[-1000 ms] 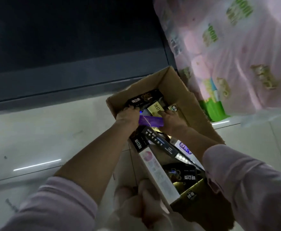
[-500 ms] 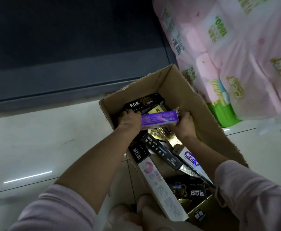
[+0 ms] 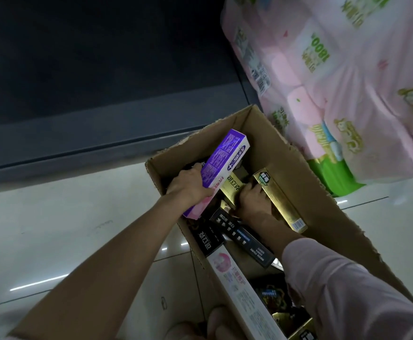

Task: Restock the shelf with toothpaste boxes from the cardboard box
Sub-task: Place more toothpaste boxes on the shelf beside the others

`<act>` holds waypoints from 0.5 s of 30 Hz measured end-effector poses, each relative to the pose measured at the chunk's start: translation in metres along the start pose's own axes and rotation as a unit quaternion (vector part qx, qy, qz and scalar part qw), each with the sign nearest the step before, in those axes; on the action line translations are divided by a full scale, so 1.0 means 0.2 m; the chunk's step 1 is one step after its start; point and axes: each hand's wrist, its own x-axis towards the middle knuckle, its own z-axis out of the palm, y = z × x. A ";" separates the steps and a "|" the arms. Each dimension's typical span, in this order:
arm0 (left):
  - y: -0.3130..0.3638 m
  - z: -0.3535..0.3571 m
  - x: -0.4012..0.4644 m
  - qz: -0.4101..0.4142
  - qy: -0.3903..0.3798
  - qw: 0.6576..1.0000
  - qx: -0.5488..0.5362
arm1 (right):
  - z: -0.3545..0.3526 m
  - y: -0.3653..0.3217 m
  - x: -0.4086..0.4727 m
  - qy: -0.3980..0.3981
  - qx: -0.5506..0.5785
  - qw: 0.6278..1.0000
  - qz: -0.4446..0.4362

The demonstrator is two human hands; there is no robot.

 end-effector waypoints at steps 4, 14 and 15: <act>0.05 -0.08 -0.10 0.032 0.036 0.996 -0.070 | -0.16 0.02 -0.08 -0.004 0.241 0.970 0.024; 0.36 -0.62 -0.78 0.056 0.095 0.944 -0.312 | -1.08 -0.13 -0.68 0.134 0.444 0.885 -0.037; 0.40 -0.70 -0.87 0.059 0.101 0.938 -0.327 | -1.18 -0.14 -0.75 0.136 0.452 0.881 -0.041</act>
